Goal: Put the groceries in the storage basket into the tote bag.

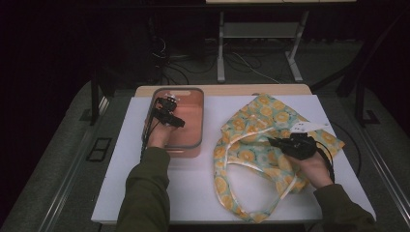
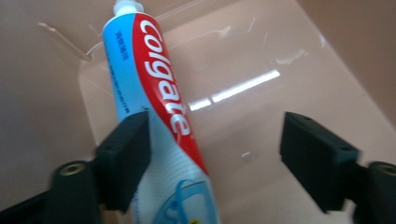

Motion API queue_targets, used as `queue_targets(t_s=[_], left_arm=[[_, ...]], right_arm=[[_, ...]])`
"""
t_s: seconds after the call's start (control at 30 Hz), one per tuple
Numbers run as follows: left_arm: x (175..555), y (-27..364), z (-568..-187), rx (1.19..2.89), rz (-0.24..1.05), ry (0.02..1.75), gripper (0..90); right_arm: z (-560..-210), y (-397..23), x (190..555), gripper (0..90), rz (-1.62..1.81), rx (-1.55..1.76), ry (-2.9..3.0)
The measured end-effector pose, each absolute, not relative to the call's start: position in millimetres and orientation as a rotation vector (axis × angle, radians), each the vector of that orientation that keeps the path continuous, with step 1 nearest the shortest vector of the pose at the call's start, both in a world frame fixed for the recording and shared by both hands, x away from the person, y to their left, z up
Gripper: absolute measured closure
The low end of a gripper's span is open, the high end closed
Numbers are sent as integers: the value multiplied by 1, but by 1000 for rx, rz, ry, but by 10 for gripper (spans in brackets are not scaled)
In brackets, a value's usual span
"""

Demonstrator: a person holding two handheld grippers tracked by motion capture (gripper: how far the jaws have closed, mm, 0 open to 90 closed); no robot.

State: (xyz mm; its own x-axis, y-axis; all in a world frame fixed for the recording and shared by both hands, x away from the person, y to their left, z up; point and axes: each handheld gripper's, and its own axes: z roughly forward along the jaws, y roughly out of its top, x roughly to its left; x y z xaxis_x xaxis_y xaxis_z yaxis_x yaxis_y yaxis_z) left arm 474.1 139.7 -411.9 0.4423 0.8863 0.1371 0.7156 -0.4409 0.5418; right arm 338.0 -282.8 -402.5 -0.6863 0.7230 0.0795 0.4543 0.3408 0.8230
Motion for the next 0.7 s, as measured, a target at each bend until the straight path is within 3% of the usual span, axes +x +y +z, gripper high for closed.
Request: queue_targets(t_s=[0.27, 0.7], left_arm=[[469, 138, -411, 2300, 702, 1361, 634], [465, 139, -405, 2261, 674, 1378, 793]], right_arm=[[-403, -283, 338, 889, 1267, 1052, 2311], [-403, -284, 338, 890, 1264, 1053, 2305]])
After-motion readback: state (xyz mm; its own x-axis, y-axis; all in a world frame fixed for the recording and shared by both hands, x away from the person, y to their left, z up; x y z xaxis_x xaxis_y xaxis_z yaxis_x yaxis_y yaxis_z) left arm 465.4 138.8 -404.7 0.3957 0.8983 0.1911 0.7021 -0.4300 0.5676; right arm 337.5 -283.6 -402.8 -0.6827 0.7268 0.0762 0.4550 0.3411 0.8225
